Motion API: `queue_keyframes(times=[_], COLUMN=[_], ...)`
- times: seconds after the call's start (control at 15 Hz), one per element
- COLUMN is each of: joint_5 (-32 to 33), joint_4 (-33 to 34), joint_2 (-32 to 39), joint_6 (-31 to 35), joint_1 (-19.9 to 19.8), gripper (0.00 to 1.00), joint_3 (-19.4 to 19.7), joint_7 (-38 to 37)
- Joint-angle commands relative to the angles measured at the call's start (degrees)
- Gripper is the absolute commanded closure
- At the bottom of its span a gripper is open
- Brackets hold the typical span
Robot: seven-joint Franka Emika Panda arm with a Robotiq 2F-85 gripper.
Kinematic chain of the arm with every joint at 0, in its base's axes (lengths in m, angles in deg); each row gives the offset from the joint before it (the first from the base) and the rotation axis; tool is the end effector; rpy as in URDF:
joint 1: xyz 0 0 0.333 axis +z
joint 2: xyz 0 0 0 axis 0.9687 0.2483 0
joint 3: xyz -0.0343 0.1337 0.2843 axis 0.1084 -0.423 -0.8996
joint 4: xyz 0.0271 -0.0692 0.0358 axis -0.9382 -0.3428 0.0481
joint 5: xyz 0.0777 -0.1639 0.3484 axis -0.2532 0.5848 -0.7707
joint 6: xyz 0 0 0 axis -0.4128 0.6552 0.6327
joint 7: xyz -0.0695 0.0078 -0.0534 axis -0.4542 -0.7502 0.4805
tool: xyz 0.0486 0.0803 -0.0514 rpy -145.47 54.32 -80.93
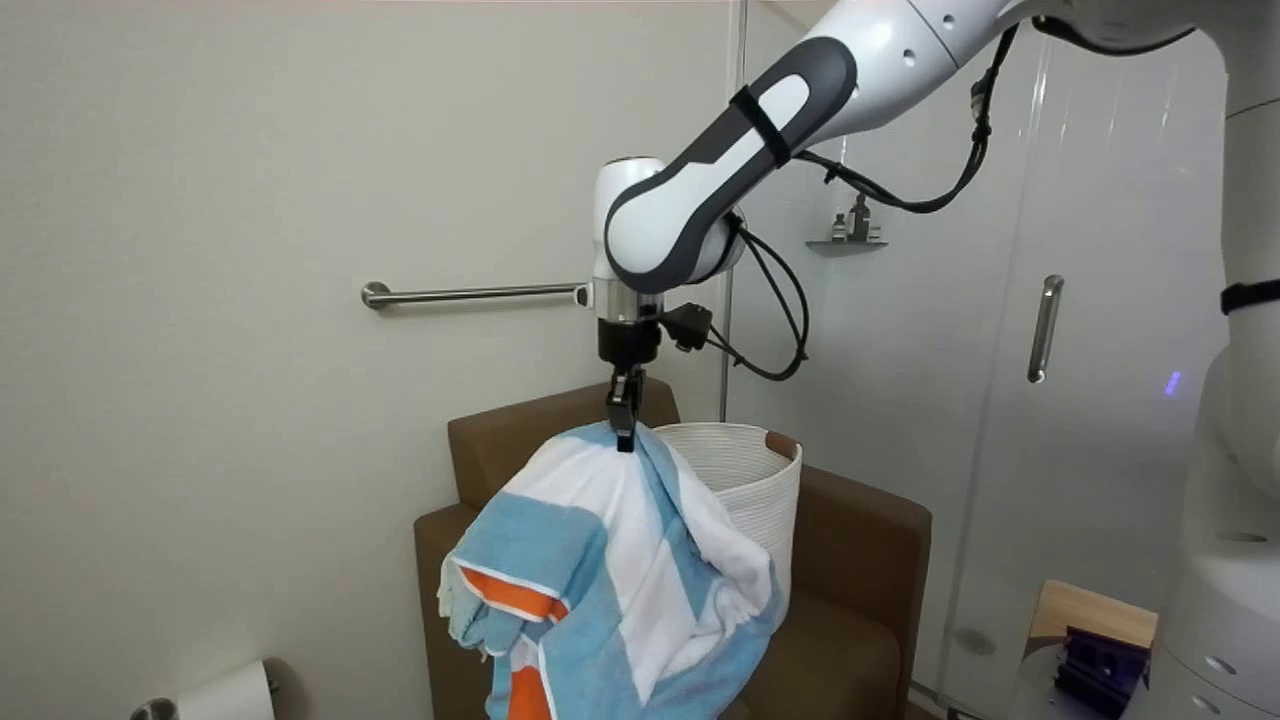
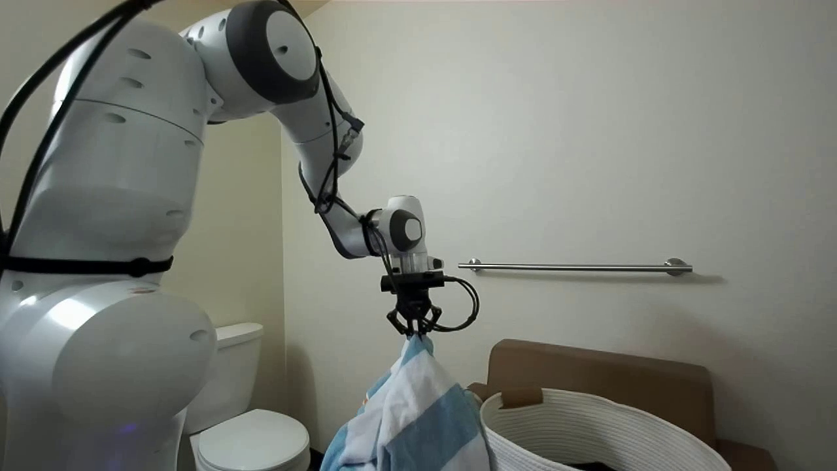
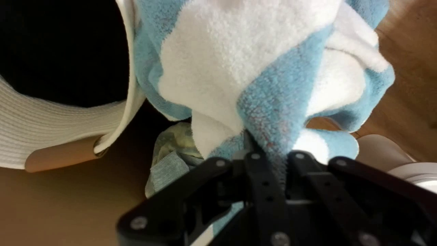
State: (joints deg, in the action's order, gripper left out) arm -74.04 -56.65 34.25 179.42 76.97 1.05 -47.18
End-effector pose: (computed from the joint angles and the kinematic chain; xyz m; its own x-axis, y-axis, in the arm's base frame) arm 0.5640 0.0631 0.3468 0.8571 0.5142 0.0316 0.5115 -0.8567 0.0668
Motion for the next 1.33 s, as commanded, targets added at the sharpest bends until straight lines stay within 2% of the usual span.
queue_keyframes(times=[0.0,0.8,1.27], joint_5=[-2.95,-6.63,-6.62], joint_4=[-2.63,0.52,6.02], joint_2=[-7.78,-21.14,-22.2], joint_6=[-3.21,-13.3,-16.1], joint_1=[-0.14,2.11,3.76], gripper=[0.95,0.95,0.95], joint_3=[0.08,2.26,2.61], joint_7=[2.98,1.48,0.16])
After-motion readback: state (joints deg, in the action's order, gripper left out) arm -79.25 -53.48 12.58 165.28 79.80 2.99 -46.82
